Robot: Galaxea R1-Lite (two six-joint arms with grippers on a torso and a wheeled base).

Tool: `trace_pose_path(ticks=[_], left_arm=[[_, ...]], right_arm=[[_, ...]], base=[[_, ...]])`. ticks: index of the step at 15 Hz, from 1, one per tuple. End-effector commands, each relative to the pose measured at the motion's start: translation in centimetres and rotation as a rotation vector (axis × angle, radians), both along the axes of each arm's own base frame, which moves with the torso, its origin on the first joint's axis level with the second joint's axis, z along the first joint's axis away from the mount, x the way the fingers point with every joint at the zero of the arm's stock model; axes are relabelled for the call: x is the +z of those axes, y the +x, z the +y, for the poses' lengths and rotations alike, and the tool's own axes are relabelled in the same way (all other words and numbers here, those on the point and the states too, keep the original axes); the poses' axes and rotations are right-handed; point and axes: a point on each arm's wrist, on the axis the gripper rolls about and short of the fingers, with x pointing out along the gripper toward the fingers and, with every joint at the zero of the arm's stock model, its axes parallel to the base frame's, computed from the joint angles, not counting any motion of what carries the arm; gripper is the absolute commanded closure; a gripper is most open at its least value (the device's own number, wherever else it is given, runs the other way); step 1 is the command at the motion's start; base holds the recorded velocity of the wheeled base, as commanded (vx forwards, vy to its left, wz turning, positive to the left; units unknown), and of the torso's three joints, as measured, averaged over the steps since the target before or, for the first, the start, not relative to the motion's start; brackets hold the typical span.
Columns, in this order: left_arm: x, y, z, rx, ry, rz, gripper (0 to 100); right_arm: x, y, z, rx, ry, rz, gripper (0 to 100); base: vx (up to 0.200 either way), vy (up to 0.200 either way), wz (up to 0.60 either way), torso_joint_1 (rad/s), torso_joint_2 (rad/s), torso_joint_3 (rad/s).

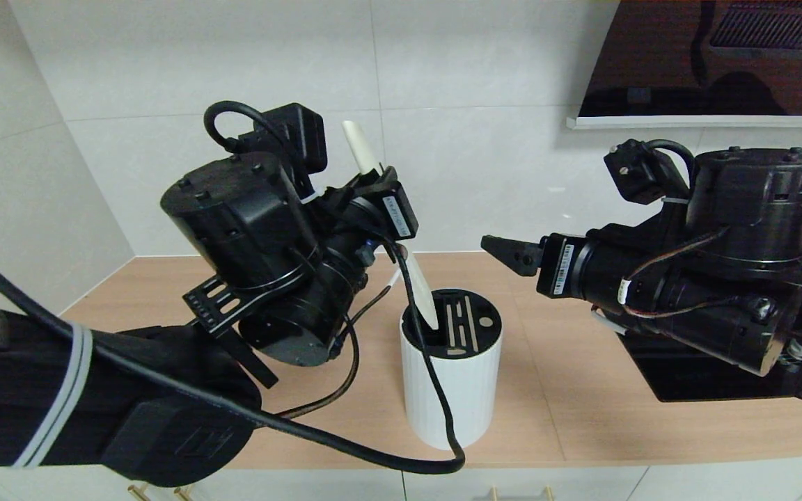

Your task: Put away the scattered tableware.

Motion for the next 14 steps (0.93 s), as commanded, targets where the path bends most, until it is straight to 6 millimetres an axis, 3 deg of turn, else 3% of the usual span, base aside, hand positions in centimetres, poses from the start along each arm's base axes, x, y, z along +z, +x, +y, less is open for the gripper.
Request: trace_pose_path(ticks=[1,14], left_arm=[[-0.6,0.1,-0.2,-0.003,0.012,0.013,100],[-5.4,2.2,-2.2,-0.006,0.069,0.075,100]], right_arm=[[-0.2,0.1,0.1,0.000,-0.004,0.005,0],[0.0,0.0,0.0,0.000,0.000,0.000,0]], base=[[0.000,0.000,0.00,0.000,0.00,0.000],[0.000,0.000,0.00,0.000,0.00,0.000]])
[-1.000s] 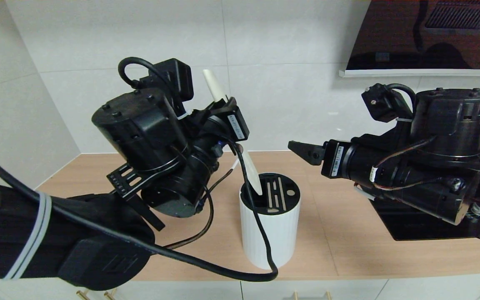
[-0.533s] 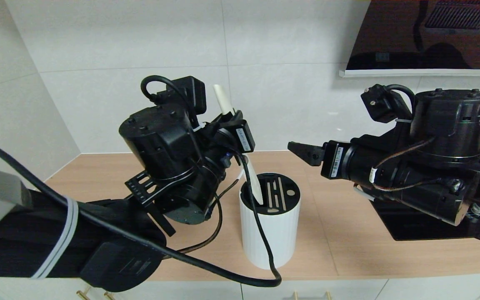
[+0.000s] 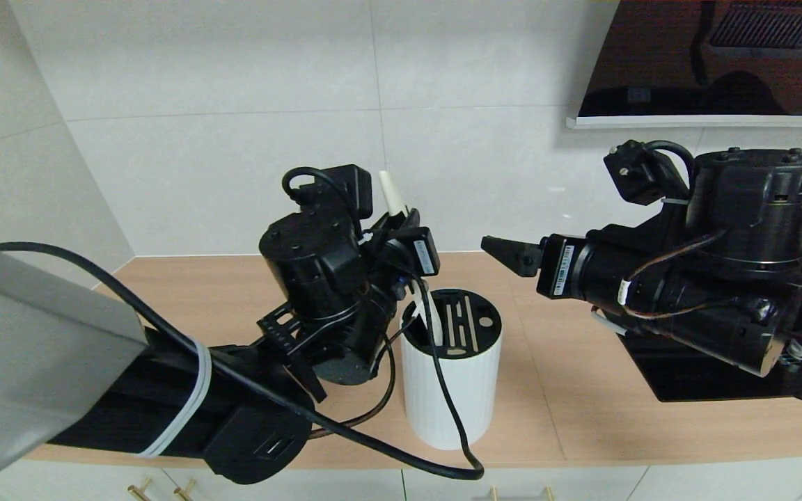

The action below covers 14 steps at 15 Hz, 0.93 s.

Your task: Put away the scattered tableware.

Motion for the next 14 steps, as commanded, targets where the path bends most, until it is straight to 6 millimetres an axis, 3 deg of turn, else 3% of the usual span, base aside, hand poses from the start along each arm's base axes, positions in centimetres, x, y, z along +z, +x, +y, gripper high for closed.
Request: trace_pose_path(ticks=[1,5,14], left_arm=[[-1.1,0.4,-0.4,0.000,0.021,0.023,100],[-1.7,0.6,-0.5,0.000,0.027,0.035,100],[-5.7,1.0,-2.1,-0.024,0.056,0.102,100]], right_arm=[[0.0,0.0,0.0,0.001,0.001,-0.001,0],[0.1,-0.1,0.0,0.001,0.002,-0.002,0],[0.0,0.0,0.0,0.001,-0.001,-0.001,0]], base=[[0.000,0.000,0.00,0.000,0.00,0.000],[0.000,0.000,0.00,0.000,0.00,0.000],[0.000,0.000,0.00,0.000,0.00,0.000]])
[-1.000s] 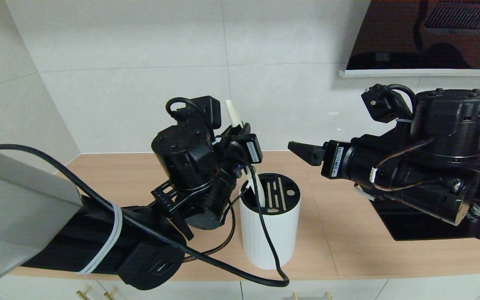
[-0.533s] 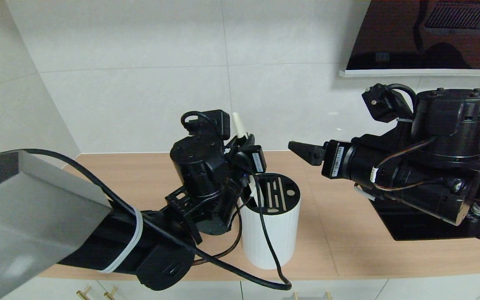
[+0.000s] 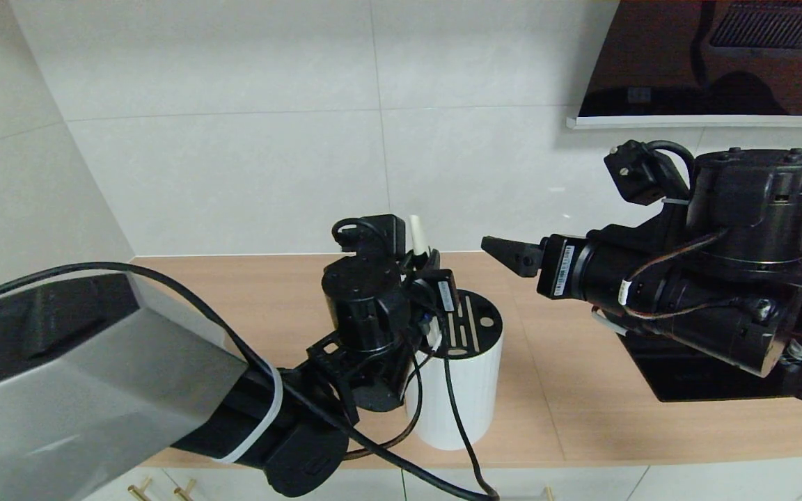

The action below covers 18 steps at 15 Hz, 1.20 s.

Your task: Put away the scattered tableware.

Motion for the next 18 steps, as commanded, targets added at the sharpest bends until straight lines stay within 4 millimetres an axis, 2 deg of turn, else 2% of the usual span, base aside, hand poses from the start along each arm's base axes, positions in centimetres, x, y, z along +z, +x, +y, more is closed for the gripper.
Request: trace_pose_path(ticks=[1,5,11,12,18], left_arm=[[-1.4,0.3,-0.3,0.001,0.024,0.026,100],[-2.8,0.4,-0.4,0.001,0.051,0.054,100],[-2.9,0.4,-0.4,0.003,0.055,0.054,100],[-2.8,0.4,-0.4,0.003,0.051,0.050,0],[-2.3,0.3,-0.3,0.003,0.044,0.041,0]], right_arm=[[0.0,0.0,0.0,0.000,0.001,-0.001,0],[0.0,0.0,0.0,0.000,0.000,0.000,0],[0.0,0.0,0.0,0.000,0.001,-0.001,0],[0.0,0.0,0.0,0.000,0.001,-0.001,0],[0.0,0.0,0.0,0.000,0.001,-0.001,0]], base=[[0.000,0.000,0.00,0.000,0.00,0.000],[0.000,0.000,0.00,0.000,0.00,0.000],[0.000,0.000,0.00,0.000,0.00,0.000],[0.000,0.000,0.00,0.000,0.00,0.000],[0.000,0.000,0.00,0.000,0.00,0.000]])
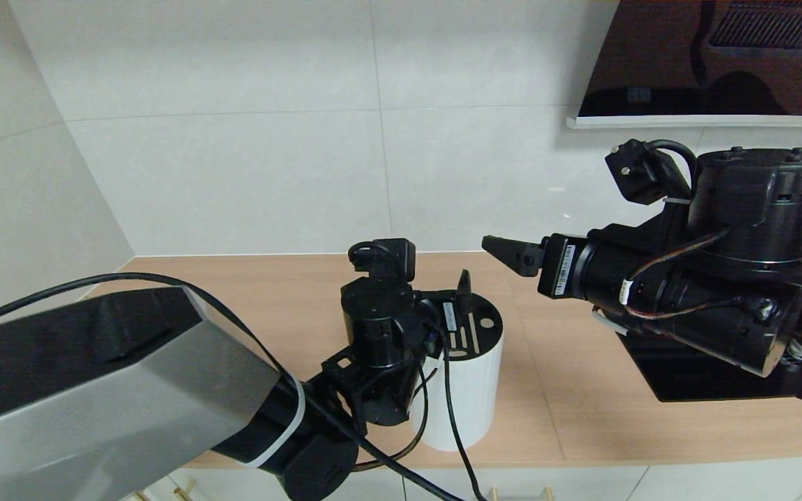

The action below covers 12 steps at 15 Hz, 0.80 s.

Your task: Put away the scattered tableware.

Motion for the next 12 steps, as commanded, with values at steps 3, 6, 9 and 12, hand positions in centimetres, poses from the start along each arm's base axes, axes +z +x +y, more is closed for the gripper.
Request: trace_pose_path(ticks=[3,6,9,12], left_arm=[[3.2,-1.0,2.3,0.027,-0.017,-0.049,0],[7.3,-4.0,7.1,0.069,-0.017,-0.106,0],[9.1,-8.2,12.5,0.122,-0.021,-0.122,0],[9.4,-13.2,17.9,0.192,-0.023,-0.132,0]], right_arm=[[0.2,-0.1,-0.4,-0.010,0.004,-0.005,0],[1.6,-0.5,-2.8,-0.065,0.019,-0.050,0],[2.6,-1.9,-6.7,-0.196,0.003,-0.110,0],[3.8,-6.4,-13.3,-0.379,-0.008,-0.225,0]], base=[[0.000,0.000,0.00,0.000,0.00,0.000],[0.000,0.000,0.00,0.000,0.00,0.000],[0.000,0.000,0.00,0.000,0.00,0.000],[0.000,0.000,0.00,0.000,0.00,0.000]])
